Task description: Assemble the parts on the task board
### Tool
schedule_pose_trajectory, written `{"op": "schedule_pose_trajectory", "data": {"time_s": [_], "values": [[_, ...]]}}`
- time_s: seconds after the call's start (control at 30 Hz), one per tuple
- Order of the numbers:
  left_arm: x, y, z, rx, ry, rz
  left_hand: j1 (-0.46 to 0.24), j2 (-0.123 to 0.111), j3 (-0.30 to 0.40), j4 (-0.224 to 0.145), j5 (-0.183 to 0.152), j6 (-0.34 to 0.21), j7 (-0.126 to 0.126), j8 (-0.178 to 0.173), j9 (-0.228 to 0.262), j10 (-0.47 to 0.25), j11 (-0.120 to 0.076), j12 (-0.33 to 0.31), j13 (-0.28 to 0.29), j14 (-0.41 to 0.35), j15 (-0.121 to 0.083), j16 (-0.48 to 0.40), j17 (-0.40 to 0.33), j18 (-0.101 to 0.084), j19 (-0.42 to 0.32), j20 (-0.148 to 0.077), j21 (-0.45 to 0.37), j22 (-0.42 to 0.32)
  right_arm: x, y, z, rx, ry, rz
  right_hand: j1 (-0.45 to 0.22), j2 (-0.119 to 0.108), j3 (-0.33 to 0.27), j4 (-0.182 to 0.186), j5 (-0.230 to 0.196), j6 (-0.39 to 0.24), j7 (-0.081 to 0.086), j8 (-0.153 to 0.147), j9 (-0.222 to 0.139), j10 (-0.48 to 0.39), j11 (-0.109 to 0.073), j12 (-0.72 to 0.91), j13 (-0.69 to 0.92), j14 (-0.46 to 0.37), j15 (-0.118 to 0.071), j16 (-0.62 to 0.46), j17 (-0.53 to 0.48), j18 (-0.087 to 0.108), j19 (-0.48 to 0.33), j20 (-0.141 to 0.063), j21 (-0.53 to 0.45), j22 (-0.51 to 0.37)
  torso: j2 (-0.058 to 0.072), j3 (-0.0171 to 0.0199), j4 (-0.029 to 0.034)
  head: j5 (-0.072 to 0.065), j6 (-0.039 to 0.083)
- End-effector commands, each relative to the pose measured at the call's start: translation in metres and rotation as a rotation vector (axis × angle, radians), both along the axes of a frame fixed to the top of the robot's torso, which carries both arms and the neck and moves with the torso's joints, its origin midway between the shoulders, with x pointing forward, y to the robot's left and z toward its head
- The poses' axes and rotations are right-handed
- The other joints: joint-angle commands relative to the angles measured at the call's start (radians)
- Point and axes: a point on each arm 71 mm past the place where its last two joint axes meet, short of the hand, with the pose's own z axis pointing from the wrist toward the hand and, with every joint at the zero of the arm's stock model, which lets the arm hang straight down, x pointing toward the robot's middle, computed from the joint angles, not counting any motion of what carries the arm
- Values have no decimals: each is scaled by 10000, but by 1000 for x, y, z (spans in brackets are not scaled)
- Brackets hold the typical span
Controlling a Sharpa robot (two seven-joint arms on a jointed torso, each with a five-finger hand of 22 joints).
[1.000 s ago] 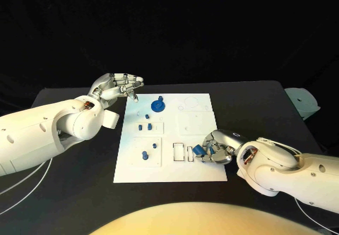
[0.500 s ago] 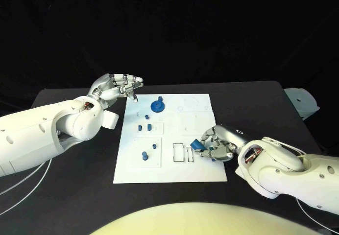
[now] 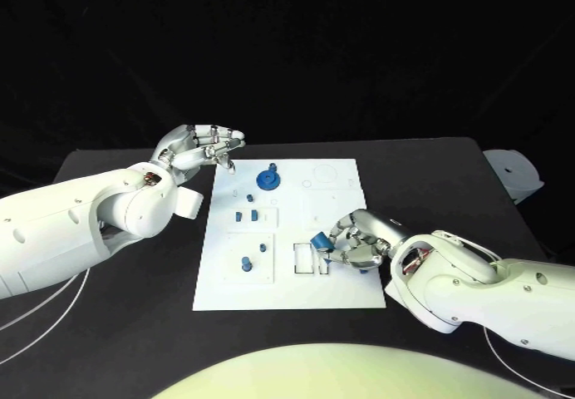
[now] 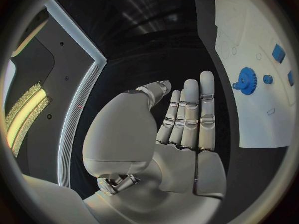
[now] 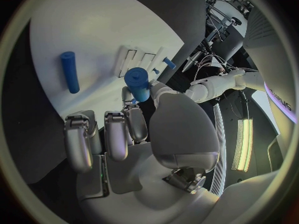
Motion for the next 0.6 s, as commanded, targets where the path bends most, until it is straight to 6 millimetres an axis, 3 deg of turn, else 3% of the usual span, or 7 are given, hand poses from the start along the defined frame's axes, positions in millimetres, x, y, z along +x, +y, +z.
{"op": "schedule_pose_trajectory", "data": {"time_s": [0.03,0.27,0.6], "values": [[-1,-3,1,-124,-37,-146,56,32,-14,-26,58,-20,14,45,15,-58,21,36,-9,-56,21,-7,-17,68,15,46,-44,-7,-1,7,-5,147,517,183,-157,37,-32,44,33,353,-238,177,92,62,-30,29,435,795,-78,24,1181,-53,1016,-75,-19,2613,2,6,20,4,-15],[-1,-4,1,-131,-36,-164,56,32,-14,-26,58,-20,14,45,15,-58,21,36,-9,-56,21,-7,-17,68,15,46,-44,-7,1,20,-8,163,721,369,-590,91,-142,41,-39,563,-332,340,164,120,-105,43,478,803,-135,36,1210,-64,1037,-118,32,2628,1,2,4,19,-32],[-1,-4,1,-127,-32,-159,56,32,-14,-26,58,-20,14,45,15,-58,21,36,-9,-56,21,-7,-17,68,15,46,-44,-7,5,24,-14,-106,947,373,-972,169,-233,45,-97,744,-432,530,250,142,-191,-28,447,806,-208,41,1225,-67,1042,-181,44,2631,10,5,-13,70,-36]]}}
